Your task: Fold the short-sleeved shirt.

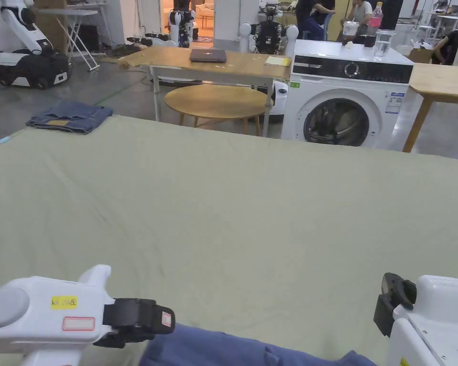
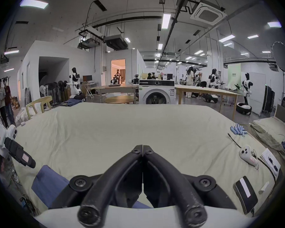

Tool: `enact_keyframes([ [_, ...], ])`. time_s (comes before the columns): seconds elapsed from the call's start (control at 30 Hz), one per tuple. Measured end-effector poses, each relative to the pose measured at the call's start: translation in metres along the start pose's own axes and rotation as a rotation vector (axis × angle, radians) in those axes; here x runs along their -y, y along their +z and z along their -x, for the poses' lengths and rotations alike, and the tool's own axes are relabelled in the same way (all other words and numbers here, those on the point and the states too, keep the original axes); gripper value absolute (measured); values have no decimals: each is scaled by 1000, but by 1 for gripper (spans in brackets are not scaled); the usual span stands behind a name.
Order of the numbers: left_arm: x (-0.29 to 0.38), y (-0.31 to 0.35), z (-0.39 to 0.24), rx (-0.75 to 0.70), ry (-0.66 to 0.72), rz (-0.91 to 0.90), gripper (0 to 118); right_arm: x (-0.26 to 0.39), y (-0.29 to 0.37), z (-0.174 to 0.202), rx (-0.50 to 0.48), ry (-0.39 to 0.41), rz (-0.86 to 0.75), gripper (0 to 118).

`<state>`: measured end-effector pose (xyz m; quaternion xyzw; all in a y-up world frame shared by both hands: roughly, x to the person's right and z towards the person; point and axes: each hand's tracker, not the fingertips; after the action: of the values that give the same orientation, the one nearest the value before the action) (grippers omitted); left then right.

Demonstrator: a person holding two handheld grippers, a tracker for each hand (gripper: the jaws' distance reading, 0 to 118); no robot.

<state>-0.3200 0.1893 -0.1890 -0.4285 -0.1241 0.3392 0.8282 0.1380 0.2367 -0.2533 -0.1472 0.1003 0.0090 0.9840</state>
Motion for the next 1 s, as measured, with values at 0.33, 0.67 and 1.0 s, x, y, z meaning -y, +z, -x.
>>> enact_keyframes([
  [0.33,15,-42,87,216,107,98,60,3,-2,13,-32,-6,14,0],
  [0.67,24,-81,89,344,158,138,11,3,2,10,-17,1,19,0],
  [1.0,18,-29,39,286,81,71,3,5,4,4,9,4,31,0],
])
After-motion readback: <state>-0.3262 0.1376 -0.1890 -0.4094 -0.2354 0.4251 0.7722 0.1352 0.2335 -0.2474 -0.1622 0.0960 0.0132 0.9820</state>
